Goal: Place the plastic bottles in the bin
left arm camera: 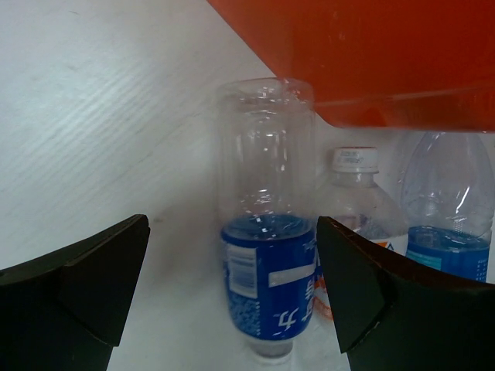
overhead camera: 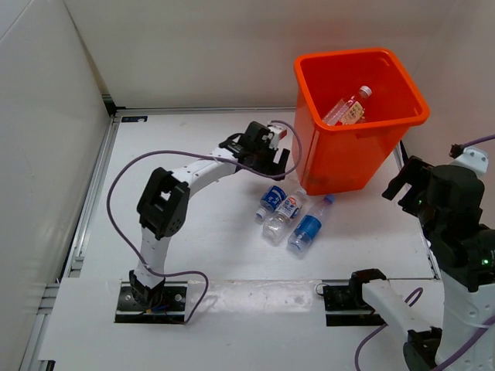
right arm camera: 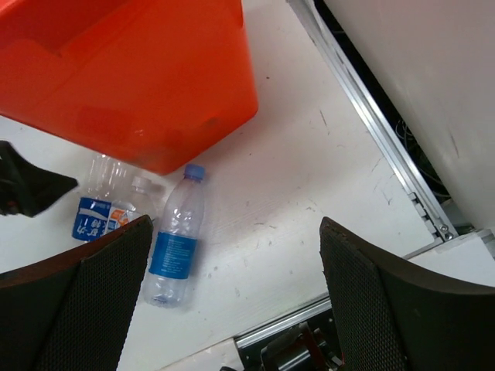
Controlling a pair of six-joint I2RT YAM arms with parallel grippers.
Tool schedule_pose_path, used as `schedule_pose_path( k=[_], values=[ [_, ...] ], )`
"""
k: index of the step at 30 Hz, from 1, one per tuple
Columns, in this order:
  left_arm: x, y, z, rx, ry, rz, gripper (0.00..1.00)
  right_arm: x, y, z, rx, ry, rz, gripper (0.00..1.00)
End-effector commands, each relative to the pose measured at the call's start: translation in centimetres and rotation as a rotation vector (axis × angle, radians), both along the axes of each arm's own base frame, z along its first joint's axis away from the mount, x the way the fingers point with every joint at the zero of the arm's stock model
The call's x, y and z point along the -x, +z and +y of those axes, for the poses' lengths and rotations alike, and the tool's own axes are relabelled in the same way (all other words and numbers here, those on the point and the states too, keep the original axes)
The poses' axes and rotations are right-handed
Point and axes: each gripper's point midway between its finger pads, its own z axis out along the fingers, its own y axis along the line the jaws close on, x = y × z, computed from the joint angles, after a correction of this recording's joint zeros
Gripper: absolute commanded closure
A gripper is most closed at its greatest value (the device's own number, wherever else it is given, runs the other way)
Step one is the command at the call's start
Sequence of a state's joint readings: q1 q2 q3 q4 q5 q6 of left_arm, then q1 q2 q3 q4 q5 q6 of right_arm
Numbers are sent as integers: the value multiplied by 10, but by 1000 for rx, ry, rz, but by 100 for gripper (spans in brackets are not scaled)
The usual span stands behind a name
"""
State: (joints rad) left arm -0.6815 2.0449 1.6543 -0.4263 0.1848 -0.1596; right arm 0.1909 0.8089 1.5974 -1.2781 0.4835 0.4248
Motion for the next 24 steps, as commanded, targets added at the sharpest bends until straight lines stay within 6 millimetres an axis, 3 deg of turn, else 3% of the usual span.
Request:
schedule_pose_path(
  k=[1,2,17,22,24],
  values=[
    [10,6,-14,2,3,49,0,9,11,-10,32,-30,-32,10],
    [12,7,-17,2,-7,58,0,9,10,-9,37,-20,-25,10],
    [46,-73,-12,-197,-16,226,0,4,17,0,128,95,-32,10],
    [51,-84,-1,-248,7,279,14,1,17,2,150,118,-34,10],
    [49,-76,4,-241,13,272,25,1,16,1,151,111,-43,10]
  ],
)
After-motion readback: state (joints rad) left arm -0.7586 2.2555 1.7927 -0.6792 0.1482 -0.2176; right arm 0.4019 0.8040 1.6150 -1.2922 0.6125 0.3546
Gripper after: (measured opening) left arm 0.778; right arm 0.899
